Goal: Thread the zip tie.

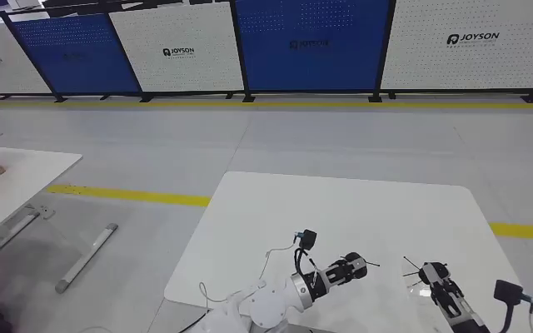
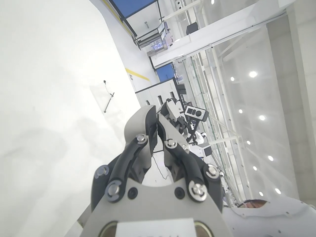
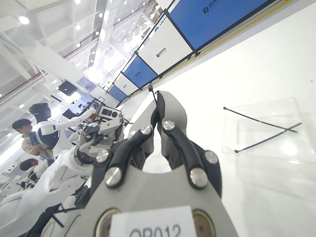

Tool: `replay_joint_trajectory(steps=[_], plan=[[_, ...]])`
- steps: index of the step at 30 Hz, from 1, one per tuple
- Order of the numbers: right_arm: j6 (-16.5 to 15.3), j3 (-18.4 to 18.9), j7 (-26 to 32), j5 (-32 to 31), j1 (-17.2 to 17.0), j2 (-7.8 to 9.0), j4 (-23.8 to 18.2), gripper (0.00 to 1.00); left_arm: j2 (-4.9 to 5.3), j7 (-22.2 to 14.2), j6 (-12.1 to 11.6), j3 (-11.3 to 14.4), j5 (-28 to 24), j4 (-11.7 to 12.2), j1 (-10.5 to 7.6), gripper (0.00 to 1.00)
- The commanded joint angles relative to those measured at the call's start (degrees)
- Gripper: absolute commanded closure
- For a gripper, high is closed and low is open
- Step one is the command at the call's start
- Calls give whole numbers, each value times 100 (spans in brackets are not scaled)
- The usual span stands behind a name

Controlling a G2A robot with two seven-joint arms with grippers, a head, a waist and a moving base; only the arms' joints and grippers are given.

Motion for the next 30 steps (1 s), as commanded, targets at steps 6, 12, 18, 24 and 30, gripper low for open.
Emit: replay_joint_trajectory(steps=[6,12,18,24,30], plan=[[0,0,0,0,0,0,0,100,-33,-74,-119,99,-13,5,5,100],[41,-24,-9,8,34,-6,6,100,-33,-74,-119,99,-13,5,5,100],[86,-126,-216,139,66,-49,-53,100,-33,-74,-119,99,-13,5,5,100],[302,-211,-365,-204,58,-75,-84,100,-33,-74,-119,99,-13,5,5,100],[302,-211,-365,-204,58,-75,-84,100,-33,-74,-119,99,-13,5,5,100]])
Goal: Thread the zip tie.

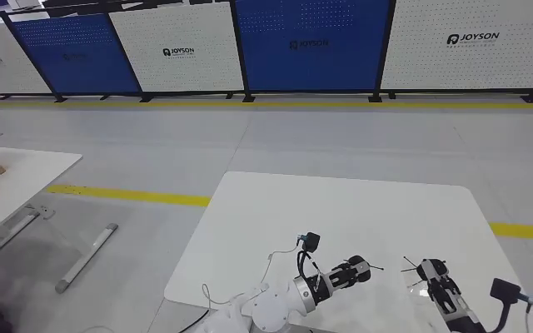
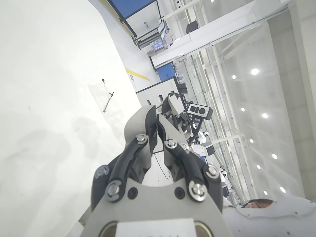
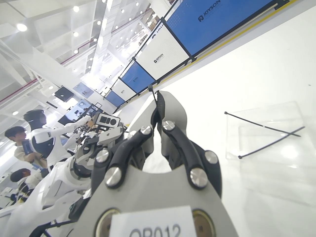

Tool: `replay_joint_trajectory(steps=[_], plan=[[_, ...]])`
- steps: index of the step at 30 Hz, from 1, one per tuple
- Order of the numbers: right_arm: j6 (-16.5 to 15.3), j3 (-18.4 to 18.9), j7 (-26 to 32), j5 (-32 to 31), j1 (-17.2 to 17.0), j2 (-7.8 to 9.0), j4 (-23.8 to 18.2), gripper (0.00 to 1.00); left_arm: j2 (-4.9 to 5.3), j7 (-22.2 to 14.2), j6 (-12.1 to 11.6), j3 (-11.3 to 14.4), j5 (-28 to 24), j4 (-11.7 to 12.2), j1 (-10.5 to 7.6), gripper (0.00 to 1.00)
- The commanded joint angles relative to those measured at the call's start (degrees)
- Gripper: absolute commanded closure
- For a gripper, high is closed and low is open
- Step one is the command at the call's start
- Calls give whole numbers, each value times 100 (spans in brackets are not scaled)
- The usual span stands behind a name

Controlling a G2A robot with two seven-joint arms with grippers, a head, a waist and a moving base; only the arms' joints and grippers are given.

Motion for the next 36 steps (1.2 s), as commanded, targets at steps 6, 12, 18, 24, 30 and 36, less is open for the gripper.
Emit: replay_joint_trajectory(steps=[6,12,18,24,30,36], plan=[[34,-82,-3,62,43,-18,34,100,0,0,0,0,0,0,0,100],[156,-365,-255,40,51,-77,43,100,0,0,0,0,0,0,0,100],[497,-495,-797,-145,-31,-139,-58,100,0,0,0,0,0,0,0,100],[497,-495,-797,-145,-31,-139,-58,100,0,0,0,0,0,0,0,100],[410,-518,-504,-82,77,-139,-41,100,0,0,0,0,0,0,0,100],[379,-577,-397,-148,126,-156,-71,100,0,0,0,0,0,0,0,100]])
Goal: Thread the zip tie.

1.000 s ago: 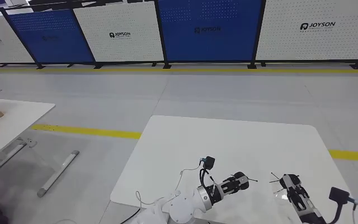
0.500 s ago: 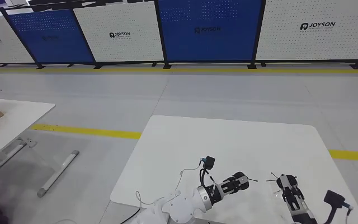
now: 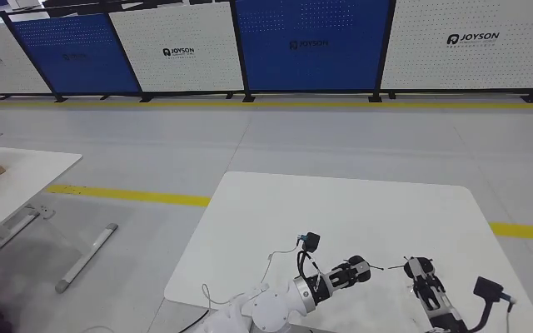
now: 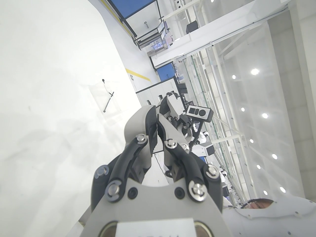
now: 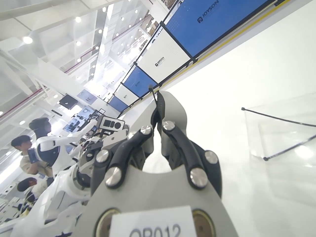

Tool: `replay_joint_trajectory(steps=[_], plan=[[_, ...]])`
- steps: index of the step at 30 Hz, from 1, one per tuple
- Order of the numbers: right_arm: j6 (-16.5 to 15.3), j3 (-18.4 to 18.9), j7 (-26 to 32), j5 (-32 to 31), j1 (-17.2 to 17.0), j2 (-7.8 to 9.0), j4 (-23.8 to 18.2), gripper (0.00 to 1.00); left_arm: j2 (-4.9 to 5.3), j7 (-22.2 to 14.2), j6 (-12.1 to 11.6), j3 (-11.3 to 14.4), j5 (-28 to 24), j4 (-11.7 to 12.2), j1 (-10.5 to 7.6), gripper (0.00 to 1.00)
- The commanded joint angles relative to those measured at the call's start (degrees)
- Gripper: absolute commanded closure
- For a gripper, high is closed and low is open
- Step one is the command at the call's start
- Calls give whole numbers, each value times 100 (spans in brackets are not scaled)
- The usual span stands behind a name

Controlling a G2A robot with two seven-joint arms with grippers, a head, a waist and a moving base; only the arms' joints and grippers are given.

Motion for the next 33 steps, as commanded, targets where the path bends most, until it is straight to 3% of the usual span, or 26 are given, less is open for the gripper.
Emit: replay_joint_trajectory(steps=[1,33], plan=[[0,-19,0,-26,1,-6,-7,100,0,0,0,0,0,0,0,100],[-52,-76,-130,-155,-51,-65,-46,100,0,0,0,0,0,0,0,100]])
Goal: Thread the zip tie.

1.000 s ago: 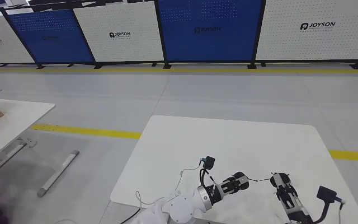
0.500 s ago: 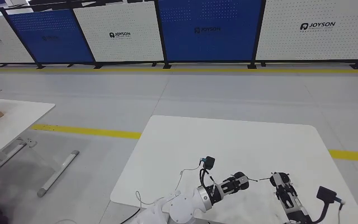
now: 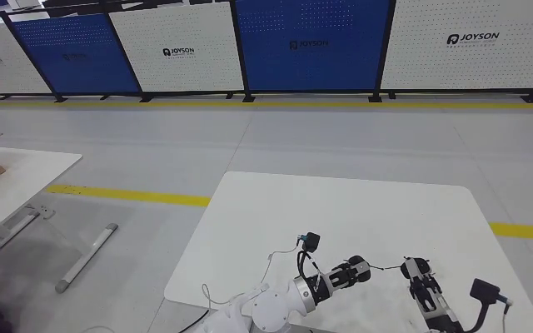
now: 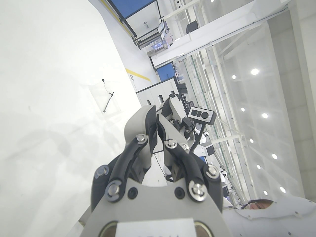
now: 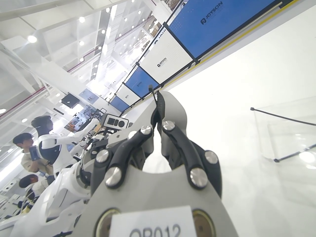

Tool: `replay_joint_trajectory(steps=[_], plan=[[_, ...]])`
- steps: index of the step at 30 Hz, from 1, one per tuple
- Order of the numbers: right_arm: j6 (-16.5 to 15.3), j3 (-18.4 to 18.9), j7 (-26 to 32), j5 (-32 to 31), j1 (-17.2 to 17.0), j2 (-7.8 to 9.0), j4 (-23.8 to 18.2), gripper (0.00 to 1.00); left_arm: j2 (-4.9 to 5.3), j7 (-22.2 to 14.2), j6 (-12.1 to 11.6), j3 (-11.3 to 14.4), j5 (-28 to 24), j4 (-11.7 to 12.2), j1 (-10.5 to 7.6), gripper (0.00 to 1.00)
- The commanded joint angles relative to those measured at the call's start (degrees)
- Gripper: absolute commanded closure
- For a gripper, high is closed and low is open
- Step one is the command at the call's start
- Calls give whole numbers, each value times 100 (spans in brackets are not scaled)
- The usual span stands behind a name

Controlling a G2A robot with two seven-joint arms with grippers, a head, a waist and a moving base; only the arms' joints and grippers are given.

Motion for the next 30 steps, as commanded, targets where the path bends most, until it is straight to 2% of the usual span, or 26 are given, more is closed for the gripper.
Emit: replay_joint_trajectory(steps=[1,30], plan=[[0,0,1,-1,0,0,0,100,0,0,0,0,0,0,0,100],[-15,30,-24,-158,-38,-60,-16,100,0,0,0,0,0,0,0,100]])
